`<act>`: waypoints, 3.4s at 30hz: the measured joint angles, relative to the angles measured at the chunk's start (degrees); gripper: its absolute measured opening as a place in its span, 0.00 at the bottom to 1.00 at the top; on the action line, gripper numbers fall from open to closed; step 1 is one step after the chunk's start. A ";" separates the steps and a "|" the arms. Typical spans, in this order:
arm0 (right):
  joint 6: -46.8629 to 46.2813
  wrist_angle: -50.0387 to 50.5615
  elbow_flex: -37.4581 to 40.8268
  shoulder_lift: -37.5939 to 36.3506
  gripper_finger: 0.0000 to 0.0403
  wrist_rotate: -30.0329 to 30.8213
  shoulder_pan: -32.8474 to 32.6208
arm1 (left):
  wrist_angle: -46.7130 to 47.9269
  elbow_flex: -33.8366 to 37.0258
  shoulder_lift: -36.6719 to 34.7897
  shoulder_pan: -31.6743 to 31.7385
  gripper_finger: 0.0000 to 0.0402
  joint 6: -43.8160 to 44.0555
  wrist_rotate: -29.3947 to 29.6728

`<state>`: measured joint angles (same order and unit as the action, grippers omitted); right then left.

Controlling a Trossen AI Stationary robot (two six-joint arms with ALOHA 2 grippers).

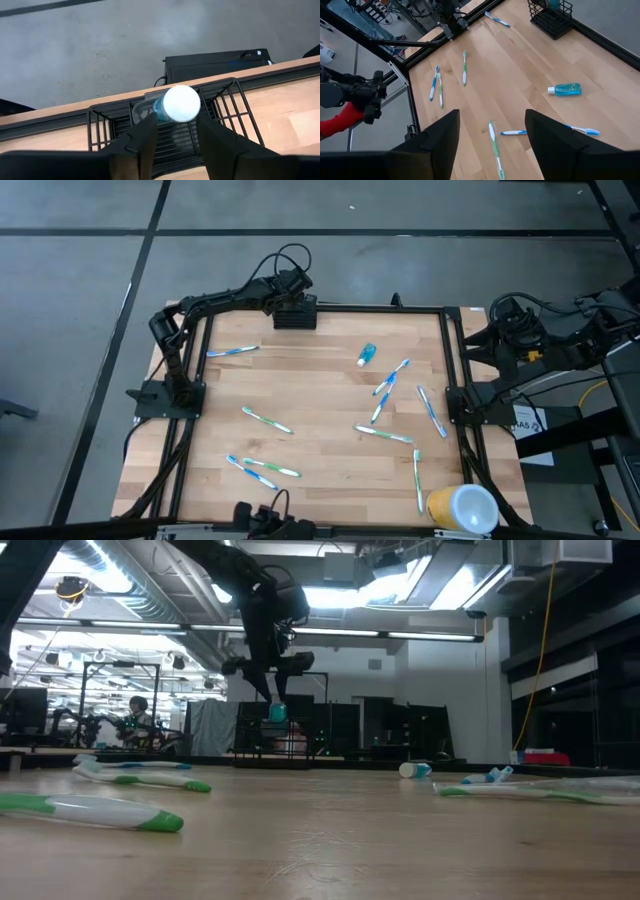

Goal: Pick & Place toothbrushing station
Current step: Put the blue mouthwash bottle into the black wire organizer

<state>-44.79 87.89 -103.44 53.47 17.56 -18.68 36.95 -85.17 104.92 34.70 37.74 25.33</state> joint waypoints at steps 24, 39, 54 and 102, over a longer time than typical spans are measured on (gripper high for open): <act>7.28 -0.80 0.62 0.73 0.57 1.13 -0.61 | 14.98 0.31 -19.64 -4.78 0.36 -8.84 7.38; 10.63 -6.54 7.87 -1.46 0.57 7.84 -3.74 | -6.38 26.83 -31.34 -43.26 0.31 12.99 13.01; 10.94 -6.83 7.87 -2.56 0.57 4.96 -3.78 | -38.61 16.80 3.92 -41.56 0.34 -2.08 10.60; 12.45 -9.31 7.85 -3.28 0.57 2.32 -3.83 | -25.11 -12.96 30.48 -26.64 0.44 2.80 -2.41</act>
<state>-32.34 78.58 -95.59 50.19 19.88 -22.50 11.84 -98.13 135.39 8.05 40.54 22.92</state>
